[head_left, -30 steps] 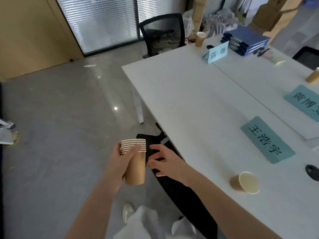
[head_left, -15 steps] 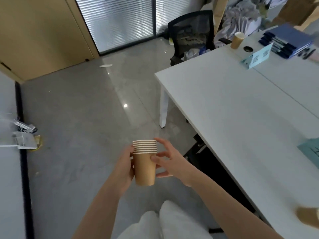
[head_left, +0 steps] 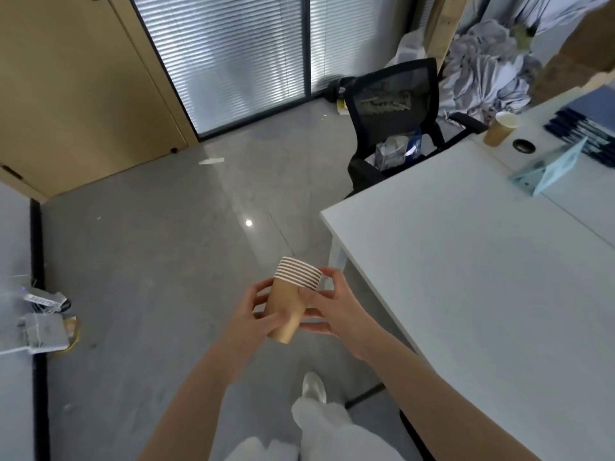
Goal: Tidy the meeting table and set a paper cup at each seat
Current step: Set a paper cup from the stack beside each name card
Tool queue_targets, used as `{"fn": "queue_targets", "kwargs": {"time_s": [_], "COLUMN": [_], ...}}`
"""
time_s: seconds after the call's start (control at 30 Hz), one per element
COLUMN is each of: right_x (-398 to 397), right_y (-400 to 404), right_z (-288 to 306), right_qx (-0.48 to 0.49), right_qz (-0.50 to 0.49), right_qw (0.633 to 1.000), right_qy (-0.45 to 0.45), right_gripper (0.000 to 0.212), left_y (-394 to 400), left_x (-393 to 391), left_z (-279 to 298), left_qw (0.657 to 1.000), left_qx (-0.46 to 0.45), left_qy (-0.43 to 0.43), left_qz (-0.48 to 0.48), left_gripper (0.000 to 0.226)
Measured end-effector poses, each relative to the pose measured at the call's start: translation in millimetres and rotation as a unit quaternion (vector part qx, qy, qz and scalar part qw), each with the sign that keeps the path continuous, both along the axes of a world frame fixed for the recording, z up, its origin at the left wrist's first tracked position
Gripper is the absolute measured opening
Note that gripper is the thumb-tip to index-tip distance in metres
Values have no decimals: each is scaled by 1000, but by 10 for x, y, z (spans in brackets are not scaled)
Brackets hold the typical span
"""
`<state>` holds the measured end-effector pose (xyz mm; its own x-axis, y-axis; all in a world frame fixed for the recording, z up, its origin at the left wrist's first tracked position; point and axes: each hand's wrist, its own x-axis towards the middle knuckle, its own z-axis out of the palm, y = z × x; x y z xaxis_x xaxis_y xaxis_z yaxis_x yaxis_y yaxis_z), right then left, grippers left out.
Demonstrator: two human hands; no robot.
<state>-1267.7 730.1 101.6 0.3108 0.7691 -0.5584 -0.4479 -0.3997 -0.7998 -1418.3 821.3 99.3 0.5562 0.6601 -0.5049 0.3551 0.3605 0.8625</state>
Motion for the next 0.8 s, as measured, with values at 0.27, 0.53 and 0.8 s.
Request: {"fn": "queue_targets", "kwargs": {"time_s": [0.27,0.53,0.8], "right_x": [727,1379,1991], "right_y": [1061,2245,3154], "right_z": [31,-190,-257], "right_qx": [-33,-72,-107], "right_qz": [-60,-148,-285], "right_qw": [997,985,952], "right_qy": [-30,-47,-35], "right_gripper": [35,36,33], "left_y": [1094,2523,3726], "left_x": [781,1544,2547], "left_z": [-16,-358,-348], "left_qw": [997,982,934], "left_qx": [47,81,114], "left_qy": [16,42,51], "left_qz": [-61,-167,-335], "left_gripper": [60,64,95]}}
